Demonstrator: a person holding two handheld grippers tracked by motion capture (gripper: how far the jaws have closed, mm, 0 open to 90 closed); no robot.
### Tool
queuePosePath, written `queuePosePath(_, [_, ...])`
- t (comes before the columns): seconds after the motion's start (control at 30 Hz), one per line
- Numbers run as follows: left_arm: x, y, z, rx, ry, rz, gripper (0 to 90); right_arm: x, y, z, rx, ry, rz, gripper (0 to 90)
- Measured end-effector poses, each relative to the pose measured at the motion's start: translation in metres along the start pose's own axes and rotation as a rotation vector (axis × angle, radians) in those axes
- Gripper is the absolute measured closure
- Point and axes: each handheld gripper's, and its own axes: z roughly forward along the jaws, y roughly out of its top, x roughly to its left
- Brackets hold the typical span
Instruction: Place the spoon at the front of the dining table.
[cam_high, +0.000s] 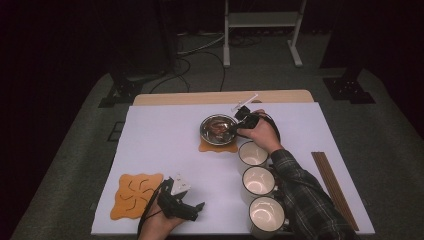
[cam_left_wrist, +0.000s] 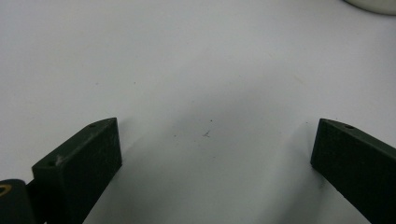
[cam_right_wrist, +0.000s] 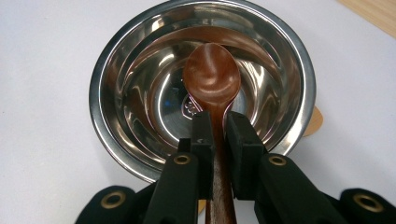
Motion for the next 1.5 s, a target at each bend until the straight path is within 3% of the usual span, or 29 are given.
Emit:
queuePosePath(0.23, [0.0,0.0,0.0,0.0,0.0,0.0,0.7,0.0,0.0,0.0,-0.002,0.004,-0.002,79.9])
queuePosePath(0.47, [0.0,0.0,0.0,0.002,0.0,0.003,0.7,0.0,0.0,-0.003,-0.024,-0.002,-0.003,72.4])
queuePosePath(0.63, [0.0,0.0,0.0,0.001,0.0,0.001,0.7,0.001,0.0,-0.01,-0.05,-0.001,0.003,60.6])
queuePosePath(0.93, [0.0,0.0,0.0,-0.003,-0.001,-0.005,0.7,0.001,-0.006,-0.024,-0.075,0.009,0.019,48.6])
queuePosePath(1.5, [0.0,0.0,0.0,-0.001,-0.002,-0.005,0.6,-0.003,-0.023,-0.043,-0.084,0.017,0.044,42.8])
